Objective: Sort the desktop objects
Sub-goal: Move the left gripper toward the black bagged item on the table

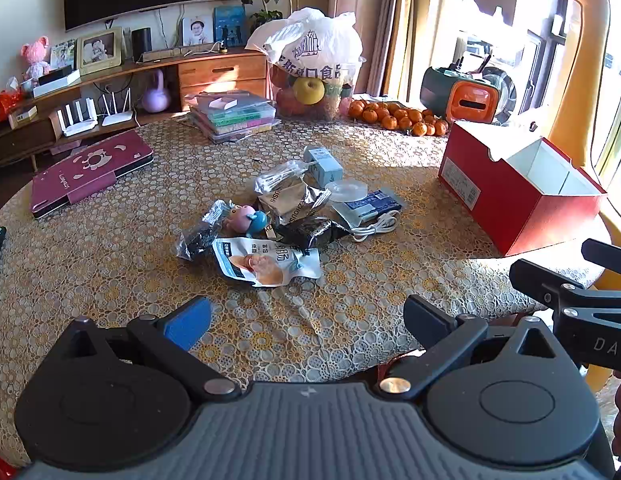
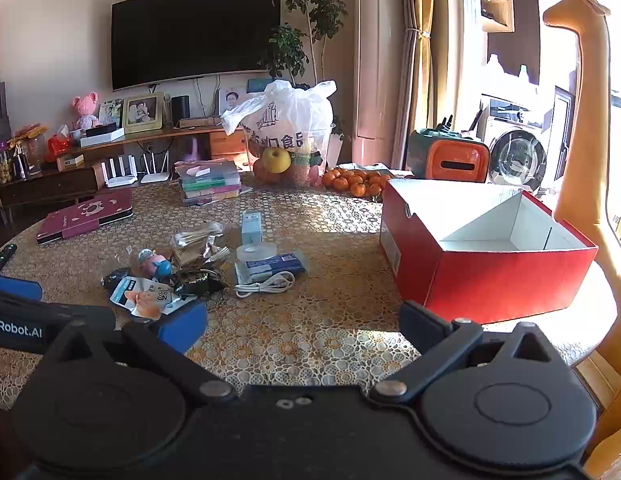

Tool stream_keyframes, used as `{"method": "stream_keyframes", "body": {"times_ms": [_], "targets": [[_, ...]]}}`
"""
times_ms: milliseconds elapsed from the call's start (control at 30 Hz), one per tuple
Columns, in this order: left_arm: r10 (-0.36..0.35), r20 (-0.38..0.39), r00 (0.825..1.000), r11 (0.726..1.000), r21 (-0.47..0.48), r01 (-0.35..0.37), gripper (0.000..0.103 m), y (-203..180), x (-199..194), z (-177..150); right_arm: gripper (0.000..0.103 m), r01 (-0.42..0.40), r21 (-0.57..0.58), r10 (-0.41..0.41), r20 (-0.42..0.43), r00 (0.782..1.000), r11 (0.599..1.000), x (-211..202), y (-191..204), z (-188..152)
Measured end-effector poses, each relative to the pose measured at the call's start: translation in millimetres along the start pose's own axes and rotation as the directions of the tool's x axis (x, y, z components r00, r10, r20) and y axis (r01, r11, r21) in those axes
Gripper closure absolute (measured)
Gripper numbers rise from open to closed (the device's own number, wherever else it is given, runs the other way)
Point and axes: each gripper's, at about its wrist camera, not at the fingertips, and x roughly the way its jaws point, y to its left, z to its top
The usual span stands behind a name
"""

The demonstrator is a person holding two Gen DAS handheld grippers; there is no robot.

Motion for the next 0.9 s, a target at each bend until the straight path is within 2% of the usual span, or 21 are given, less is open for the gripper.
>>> {"method": "stream_keyframes", "body": {"times_ms": [200,367,600,900], "targets": [[0.012,0.007,1.000,1.000,-0.021,-0.012,0.000,10,8,9,0.000,-0.026,-0.024,0.026,0.002,1.000,0.999,9,2,3],[-0.013,0.009,1.000,0.999,-0.044,0.013,0.000,19,17,16,0.001,-0.061,-0.047,0.061,-0.001,0.998,0.997,22,2,8],[0.026,0.011,1.000,0.998,-0.054,-0.025,0.000,29,32,24,0.000,-0.090,-0.039,0.091,0.005,0.996,0.995,46,-3,19],[0.047,-0.003,0.999,0.996,-0.070,-0.047,0.000,48,57,28,0.000,-0.109,-0.071,0.107,-0.034,0.994,0.991,81,-5,27]]}}
